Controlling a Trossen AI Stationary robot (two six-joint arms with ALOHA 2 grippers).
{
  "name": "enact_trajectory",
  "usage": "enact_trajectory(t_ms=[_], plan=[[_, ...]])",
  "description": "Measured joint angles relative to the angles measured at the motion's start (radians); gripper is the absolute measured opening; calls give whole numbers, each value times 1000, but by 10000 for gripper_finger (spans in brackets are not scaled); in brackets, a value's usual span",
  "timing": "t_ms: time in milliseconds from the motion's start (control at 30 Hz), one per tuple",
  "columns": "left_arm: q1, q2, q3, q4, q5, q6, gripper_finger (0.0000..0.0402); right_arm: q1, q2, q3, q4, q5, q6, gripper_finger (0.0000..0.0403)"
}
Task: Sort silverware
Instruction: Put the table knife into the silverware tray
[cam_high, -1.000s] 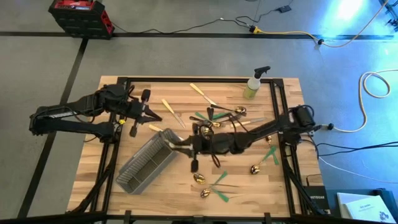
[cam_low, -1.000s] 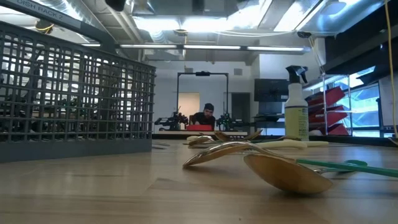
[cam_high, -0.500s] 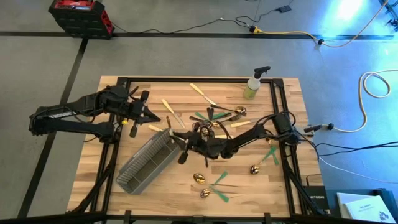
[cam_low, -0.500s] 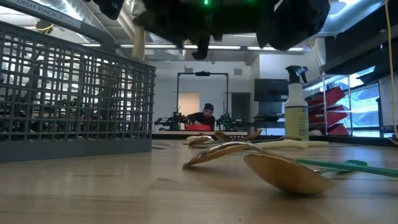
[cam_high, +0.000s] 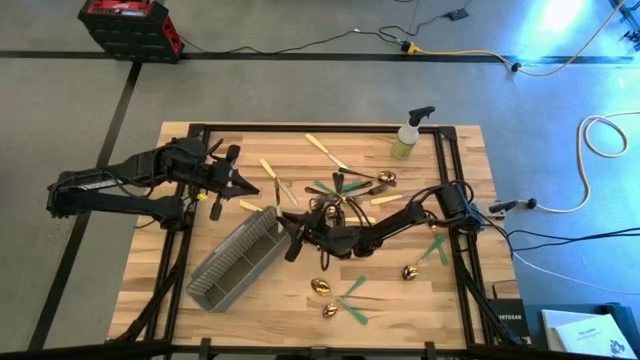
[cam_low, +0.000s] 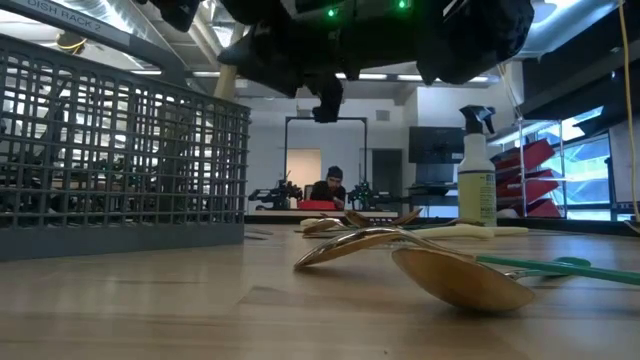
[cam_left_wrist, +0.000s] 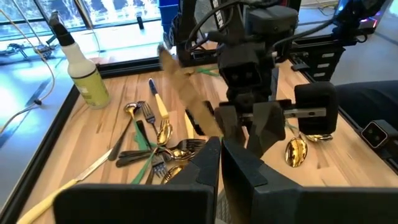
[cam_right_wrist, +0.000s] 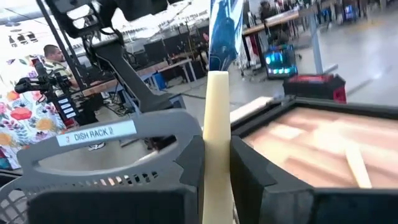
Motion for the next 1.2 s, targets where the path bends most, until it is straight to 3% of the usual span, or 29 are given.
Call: enact_trajectory(t_ms=[433,1200], plan=[[0,0,0,6,0,3,0,0,0,13,-39,0,31,65],[0,0,0,5,0,3,0,0,0,59,-167,-44,26,69]])
